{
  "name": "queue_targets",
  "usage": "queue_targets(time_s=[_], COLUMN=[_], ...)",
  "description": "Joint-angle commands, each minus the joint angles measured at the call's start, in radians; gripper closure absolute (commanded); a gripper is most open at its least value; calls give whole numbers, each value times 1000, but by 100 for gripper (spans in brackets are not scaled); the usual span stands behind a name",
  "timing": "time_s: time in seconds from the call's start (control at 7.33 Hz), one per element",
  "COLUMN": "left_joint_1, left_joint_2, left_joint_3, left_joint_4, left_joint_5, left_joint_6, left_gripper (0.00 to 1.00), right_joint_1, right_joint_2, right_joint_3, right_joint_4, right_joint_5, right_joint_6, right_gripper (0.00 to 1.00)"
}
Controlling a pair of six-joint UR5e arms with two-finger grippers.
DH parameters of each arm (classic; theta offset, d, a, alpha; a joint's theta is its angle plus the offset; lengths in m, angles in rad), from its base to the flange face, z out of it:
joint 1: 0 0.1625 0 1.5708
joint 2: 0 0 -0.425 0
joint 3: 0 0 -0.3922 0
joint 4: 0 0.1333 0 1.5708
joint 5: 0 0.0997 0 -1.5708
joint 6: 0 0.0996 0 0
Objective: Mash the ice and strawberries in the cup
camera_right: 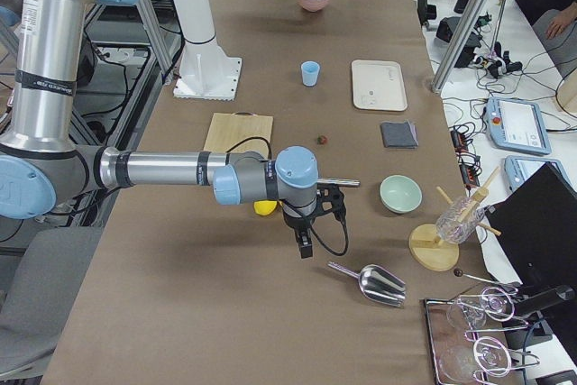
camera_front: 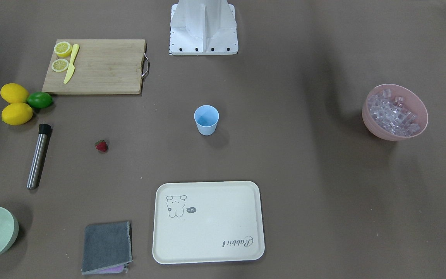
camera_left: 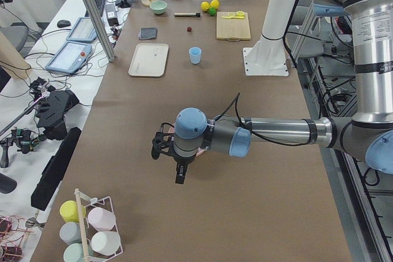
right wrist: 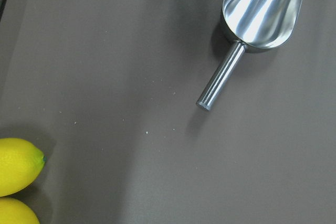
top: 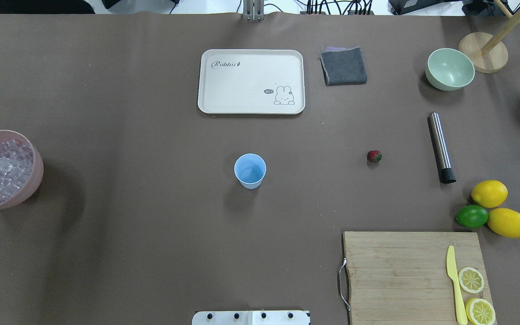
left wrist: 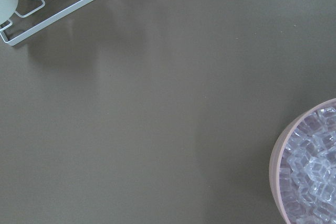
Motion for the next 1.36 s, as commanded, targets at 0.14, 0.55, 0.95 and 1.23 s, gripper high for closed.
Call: queue_targets(time_s=[0.14,0.55,0.95,1.23], left_joint_1=[0,2,75,159], left_joint_2=[6,5,-5,-6], left_joint_3=[-15,-23,-79,-127], left_joint_4=[-1,-30,-69,-82], left_joint_5=[1,1,-2,2], left_joint_6=[0,5,-194,-401], left_gripper=[2,4,3,3], right_joint_1=[1,1,1,-1], right_joint_2=[-11,-16,-19,-14], right_joint_3=[2,-3,0,-3], right_joint_4=[8,7,10,10], right_joint_5=[25,36,59,59], right_joint_6=[13,13,16,24], right_gripper=[0,0,0,0])
